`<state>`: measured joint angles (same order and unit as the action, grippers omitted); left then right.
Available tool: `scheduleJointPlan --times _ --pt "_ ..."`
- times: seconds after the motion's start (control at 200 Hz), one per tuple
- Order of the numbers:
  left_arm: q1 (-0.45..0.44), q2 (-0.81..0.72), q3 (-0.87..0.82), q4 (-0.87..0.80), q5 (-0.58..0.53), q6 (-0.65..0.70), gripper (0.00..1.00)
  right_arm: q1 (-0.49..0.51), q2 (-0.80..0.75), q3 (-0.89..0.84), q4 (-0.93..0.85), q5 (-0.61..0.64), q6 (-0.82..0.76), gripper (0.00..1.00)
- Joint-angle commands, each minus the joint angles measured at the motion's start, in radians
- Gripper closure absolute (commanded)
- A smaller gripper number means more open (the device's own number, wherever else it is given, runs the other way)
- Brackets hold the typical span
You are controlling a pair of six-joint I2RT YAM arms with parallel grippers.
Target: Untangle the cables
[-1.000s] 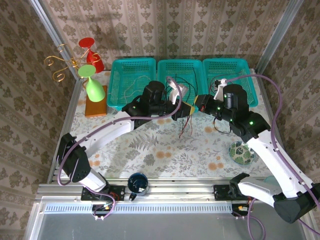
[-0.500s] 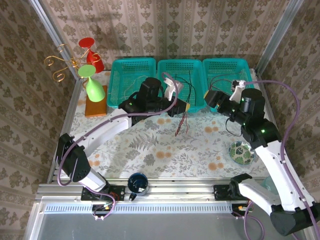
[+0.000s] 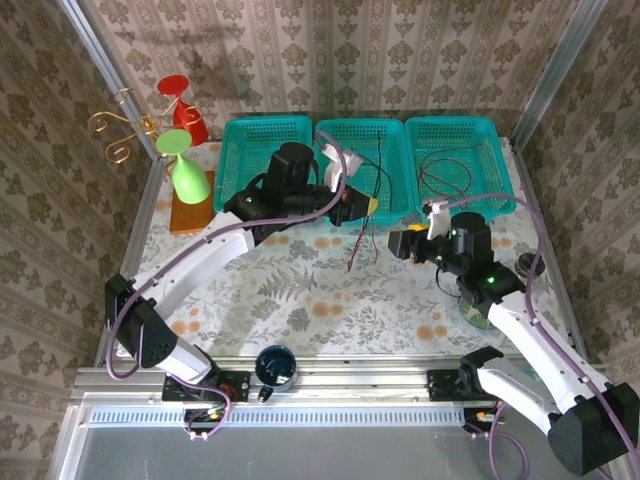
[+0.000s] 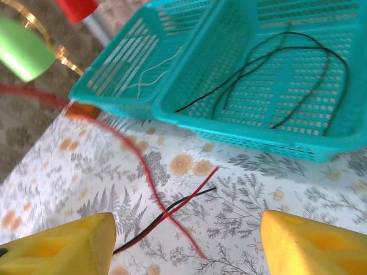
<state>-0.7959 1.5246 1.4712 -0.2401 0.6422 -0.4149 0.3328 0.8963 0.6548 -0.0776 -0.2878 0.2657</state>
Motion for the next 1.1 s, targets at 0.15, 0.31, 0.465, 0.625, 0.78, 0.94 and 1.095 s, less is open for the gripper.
scheduleJointPlan --times 0.15,0.31,0.465,0.625,0.78,0.94,1.095 --pt "0.007 -0.038 0.057 -0.058 0.046 0.021 1.0 0.081 0.122 0.0 0.258 -0.028 -0.244 0.29" --pt "0.007 -0.044 0.068 -0.077 0.044 0.03 1.0 0.085 0.249 0.047 0.362 -0.052 -0.249 0.31" --pt "0.01 -0.05 0.076 -0.092 0.042 0.038 1.0 0.084 0.315 0.118 0.319 -0.066 -0.253 0.6" --pt "0.024 -0.06 0.079 -0.104 0.025 0.044 1.0 0.085 0.279 0.115 0.28 -0.002 -0.261 1.0" --pt "0.06 -0.11 0.052 -0.085 -0.052 0.054 1.0 0.081 0.171 0.09 0.204 0.185 -0.235 1.0" --pt "0.097 -0.218 -0.046 0.007 -0.189 0.098 1.0 0.052 0.094 0.189 -0.062 0.491 -0.086 1.0" --pt "0.169 -0.264 -0.07 -0.056 -0.228 0.138 1.0 0.013 0.057 0.274 -0.217 0.603 -0.053 1.0"
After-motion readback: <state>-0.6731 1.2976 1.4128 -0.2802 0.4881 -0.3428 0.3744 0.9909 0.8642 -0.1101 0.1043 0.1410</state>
